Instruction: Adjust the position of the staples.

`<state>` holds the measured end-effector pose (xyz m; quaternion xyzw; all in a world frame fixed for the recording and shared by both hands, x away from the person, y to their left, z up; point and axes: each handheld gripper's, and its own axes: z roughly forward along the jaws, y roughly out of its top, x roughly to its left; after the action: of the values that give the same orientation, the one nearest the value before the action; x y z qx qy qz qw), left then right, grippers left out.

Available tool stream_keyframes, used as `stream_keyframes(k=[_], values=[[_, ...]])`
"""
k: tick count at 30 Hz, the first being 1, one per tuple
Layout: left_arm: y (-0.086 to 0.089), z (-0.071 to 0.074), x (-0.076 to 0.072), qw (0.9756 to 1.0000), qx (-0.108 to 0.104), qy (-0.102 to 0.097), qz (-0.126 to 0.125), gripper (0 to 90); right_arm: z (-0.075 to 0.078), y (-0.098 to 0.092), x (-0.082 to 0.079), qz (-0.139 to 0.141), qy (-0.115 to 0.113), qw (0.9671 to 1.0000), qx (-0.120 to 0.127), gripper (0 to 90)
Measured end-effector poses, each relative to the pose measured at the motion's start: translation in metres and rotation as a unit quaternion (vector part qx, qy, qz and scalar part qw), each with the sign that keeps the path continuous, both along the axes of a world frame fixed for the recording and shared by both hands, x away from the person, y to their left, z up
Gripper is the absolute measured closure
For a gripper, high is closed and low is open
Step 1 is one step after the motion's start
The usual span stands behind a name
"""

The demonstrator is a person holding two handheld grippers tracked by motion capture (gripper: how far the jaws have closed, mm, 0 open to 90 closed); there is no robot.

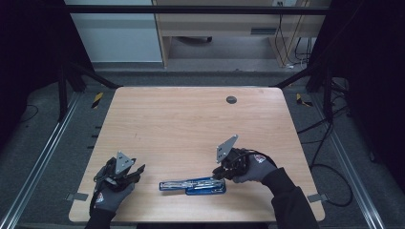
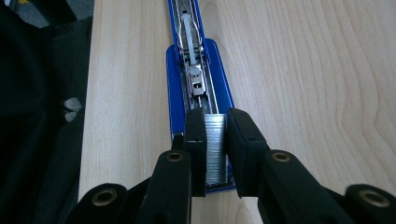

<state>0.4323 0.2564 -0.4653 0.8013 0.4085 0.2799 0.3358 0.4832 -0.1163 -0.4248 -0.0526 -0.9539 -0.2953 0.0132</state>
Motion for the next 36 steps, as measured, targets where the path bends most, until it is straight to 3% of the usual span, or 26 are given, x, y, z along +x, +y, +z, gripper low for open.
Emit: stream_keyframes(k=[11,36], values=[[-0.001,-0.001,0.001,1.0000,0.001,0.003,-0.001,56.0,-0.010,0.006,0.000,0.014,-0.001,0.9997,-0.020,78.7],[0.000,-0.002,0.001,1.0000,0.004,0.003,0.000,55.9,-0.016,0.011,0.004,0.040,0.005,0.9984,-0.040,78.7]])
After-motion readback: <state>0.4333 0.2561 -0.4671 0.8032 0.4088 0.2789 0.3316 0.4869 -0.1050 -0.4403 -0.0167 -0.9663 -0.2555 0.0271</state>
